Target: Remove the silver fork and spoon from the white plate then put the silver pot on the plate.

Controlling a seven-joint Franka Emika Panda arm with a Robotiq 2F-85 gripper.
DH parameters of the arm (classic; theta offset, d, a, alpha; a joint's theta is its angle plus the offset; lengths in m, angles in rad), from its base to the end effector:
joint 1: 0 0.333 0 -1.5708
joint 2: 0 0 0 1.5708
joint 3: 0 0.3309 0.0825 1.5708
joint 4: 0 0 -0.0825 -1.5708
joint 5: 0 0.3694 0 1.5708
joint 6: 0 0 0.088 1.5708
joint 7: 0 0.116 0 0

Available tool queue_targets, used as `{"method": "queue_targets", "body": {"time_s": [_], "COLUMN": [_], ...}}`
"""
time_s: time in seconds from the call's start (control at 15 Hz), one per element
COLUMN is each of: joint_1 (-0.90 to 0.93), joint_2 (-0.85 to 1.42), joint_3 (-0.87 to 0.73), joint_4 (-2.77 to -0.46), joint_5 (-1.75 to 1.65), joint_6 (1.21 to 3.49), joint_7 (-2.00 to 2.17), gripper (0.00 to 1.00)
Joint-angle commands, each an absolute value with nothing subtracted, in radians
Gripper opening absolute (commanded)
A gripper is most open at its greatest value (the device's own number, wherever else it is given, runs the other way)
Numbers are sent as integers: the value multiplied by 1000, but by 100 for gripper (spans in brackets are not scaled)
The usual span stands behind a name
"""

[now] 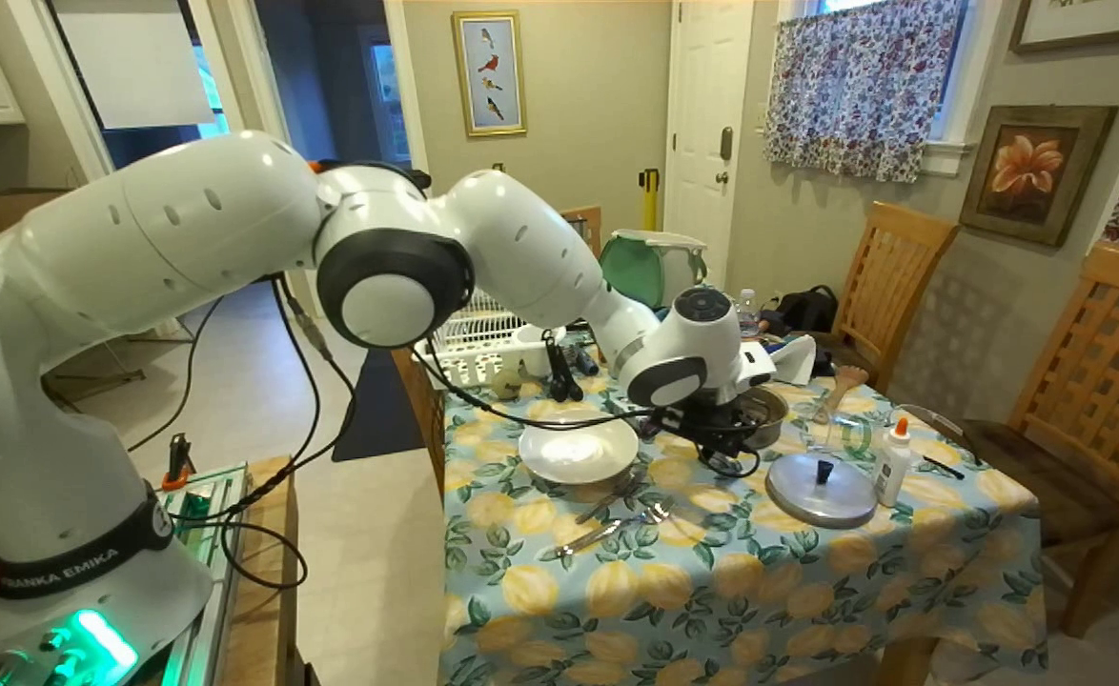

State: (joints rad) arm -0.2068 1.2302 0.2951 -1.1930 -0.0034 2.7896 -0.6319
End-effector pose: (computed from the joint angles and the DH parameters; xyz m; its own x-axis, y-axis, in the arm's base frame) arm 0.7753 -0.0112 0.0860 0.7950 0.4072 0.4496 0.4594 -0.8882 -0.0079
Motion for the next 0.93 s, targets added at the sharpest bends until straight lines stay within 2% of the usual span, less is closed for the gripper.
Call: {"method": "queue_targets", "body": {"time_s": [0.0, 0.87], "joint_1": [-236, -376], "joint_2": [1251, 1124], "joint_3": [337, 463], "joint_4": [-1166, -1339], "joint_5": [-9, 22], "joint_6": [2752, 2732], "joint_7": [-693, -921], "gripper": [6, 6]}}
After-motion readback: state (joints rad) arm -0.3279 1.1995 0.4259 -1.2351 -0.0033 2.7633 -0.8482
